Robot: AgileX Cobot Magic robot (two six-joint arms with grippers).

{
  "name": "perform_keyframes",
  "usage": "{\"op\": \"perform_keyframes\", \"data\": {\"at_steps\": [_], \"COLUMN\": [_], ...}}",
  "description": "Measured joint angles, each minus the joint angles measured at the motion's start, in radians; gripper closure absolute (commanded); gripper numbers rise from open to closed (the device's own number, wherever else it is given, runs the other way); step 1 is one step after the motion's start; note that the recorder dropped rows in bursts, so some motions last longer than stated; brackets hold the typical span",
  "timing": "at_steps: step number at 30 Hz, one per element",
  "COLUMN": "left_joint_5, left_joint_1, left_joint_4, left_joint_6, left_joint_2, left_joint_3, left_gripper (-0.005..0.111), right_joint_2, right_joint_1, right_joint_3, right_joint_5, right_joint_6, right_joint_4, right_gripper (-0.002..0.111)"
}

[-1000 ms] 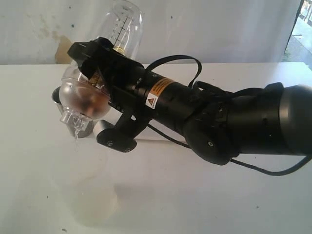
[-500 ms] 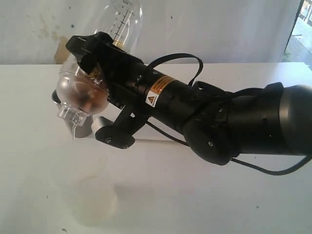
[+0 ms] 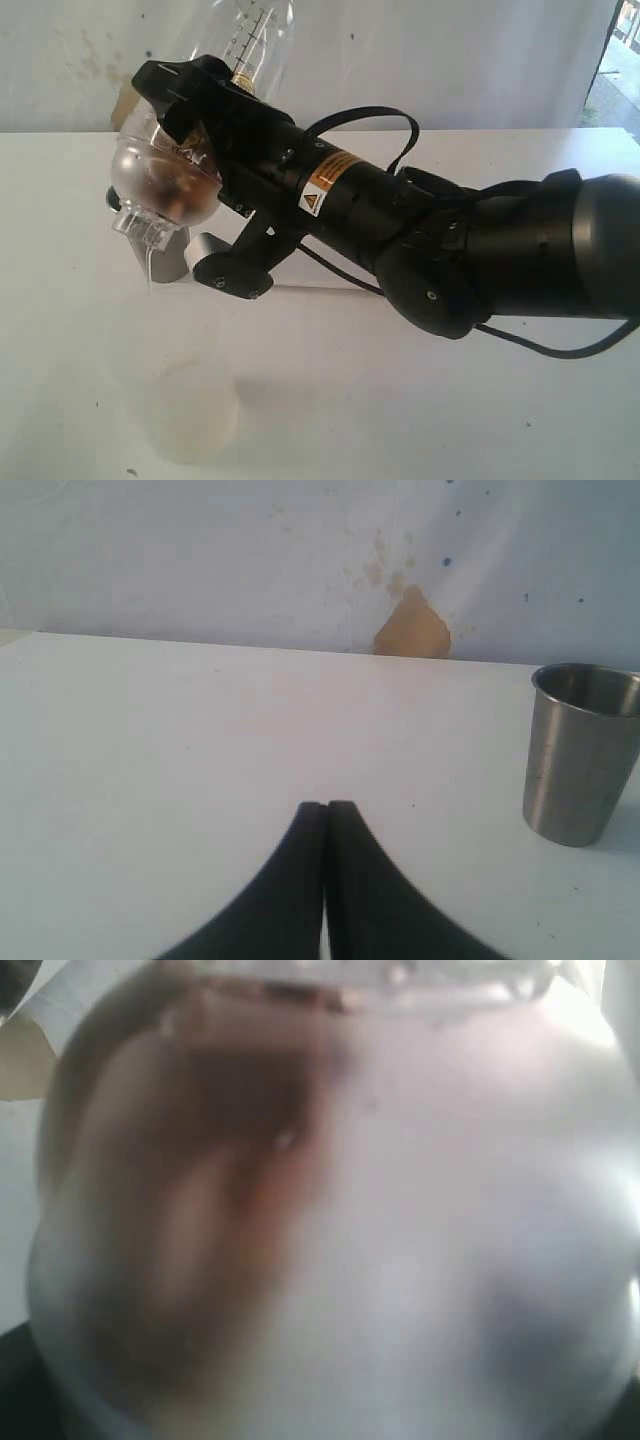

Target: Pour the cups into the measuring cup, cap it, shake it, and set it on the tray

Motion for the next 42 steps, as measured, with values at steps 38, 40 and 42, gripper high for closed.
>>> {"op": "perform_keyframes", "data": {"at_steps": [38,40,42], "left_joint_5": [0.0,0.0,0.0], "left_joint_1": [0.0,0.0,0.0], "left_joint_4": [0.0,0.0,0.0], "left_joint_6": [0.0,0.0,0.0], "left_joint_2": [0.0,0.0,0.0], "left_joint_3": [0.0,0.0,0.0], "left_gripper": [0.106,0.106,0.106], "right_joint_2": [0.0,0.0,0.0], "right_joint_1": [0.0,0.0,0.0], "right_joint_3": [0.0,0.0,0.0], "right_joint_5": [-0.109,-0.119,-0.129], "right_joint_6": [0.0,0.0,0.0], "right_joint_4": [0.064,0.064,0.064], "right_gripper": [0.108,0.108,0.108]}}
